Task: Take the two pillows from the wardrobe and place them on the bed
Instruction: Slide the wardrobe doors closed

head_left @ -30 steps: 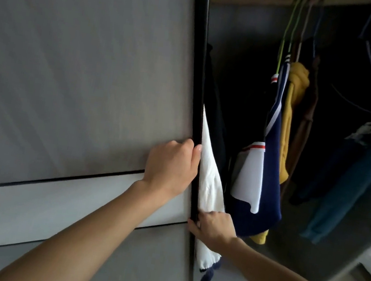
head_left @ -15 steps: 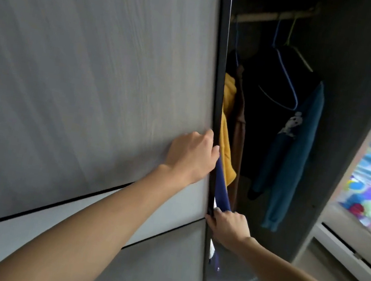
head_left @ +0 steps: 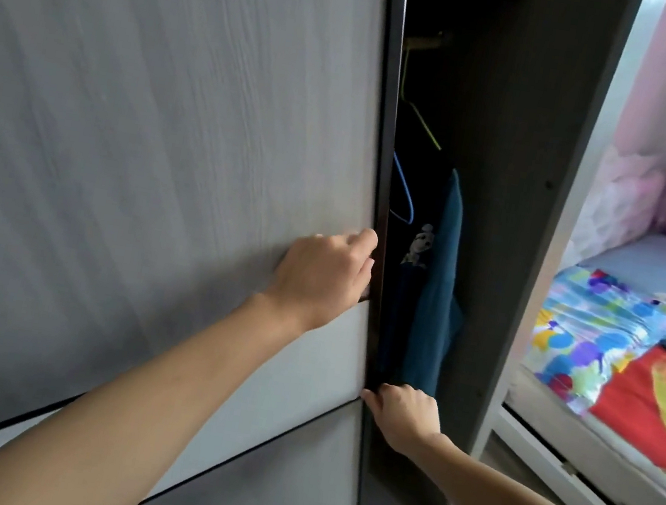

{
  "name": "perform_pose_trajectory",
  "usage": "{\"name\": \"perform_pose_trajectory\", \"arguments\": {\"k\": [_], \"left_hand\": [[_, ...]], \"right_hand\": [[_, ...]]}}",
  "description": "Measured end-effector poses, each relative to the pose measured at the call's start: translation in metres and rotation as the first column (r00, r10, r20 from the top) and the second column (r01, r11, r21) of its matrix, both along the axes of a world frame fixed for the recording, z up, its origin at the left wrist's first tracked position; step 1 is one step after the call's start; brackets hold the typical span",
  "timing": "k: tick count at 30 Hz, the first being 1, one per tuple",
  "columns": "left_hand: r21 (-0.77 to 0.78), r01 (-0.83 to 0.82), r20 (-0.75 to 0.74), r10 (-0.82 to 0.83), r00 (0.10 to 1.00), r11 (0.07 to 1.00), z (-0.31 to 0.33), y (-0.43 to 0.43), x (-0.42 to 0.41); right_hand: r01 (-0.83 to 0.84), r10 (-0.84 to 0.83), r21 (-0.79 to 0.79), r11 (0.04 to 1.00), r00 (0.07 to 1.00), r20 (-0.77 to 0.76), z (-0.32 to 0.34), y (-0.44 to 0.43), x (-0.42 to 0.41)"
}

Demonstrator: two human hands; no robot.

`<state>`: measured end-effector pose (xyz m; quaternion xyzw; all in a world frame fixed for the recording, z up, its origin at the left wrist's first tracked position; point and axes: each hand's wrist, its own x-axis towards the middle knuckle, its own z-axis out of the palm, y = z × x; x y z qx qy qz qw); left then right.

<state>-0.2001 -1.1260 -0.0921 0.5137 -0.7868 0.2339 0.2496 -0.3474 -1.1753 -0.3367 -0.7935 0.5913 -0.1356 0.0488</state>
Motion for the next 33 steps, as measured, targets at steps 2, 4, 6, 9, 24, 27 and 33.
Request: {"name": "perform_pose_trajectory", "arguments": {"k": [2, 4, 6, 9, 24, 27, 33], "left_hand": [[-0.068, 0.071, 0.098, -0.064, 0.993, 0.995, -0.008, -0.008, -0.008], [-0.153, 0.116, 0.253, -0.074, 0.965, 0.981, -0.017, -0.015, -0.012], [-0.211, 0.105, 0.367, -0.021, 0.93, 0.972, -0.024, -0.022, -0.013], [-0.24, 0.049, 0.484, 0.076, 0.872, 0.97, -0.032, -0.032, -0.012], [-0.216, 0.047, 0.647, 0.107, 0.755, 0.975, -0.023, -0.101, -0.085], [-0.216, 0.046, 0.635, 0.105, 0.766, 0.975, -0.022, -0.112, -0.099], [-0.196, 0.056, 0.645, 0.086, 0.76, 0.979, -0.02, -0.132, -0.123]], "right_hand": [[0.06, -0.061, 0.041, 0.997, 0.998, 0.021, -0.001, -0.012, -0.015], [0.13, -0.138, 0.107, 0.986, 0.988, 0.067, -0.001, -0.023, -0.026], [0.23, -0.281, 0.241, 0.943, 0.938, 0.204, -0.001, -0.031, -0.029], [0.313, -0.523, 0.46, 0.831, 0.724, 0.451, -0.001, -0.04, -0.026], [0.117, -0.624, 0.614, 0.78, 0.217, 0.751, 0.018, -0.054, -0.026], [0.137, -0.622, 0.608, 0.782, 0.233, 0.748, 0.021, -0.059, -0.034], [0.142, -0.634, 0.62, 0.772, 0.246, 0.733, 0.024, -0.079, -0.059]]}}
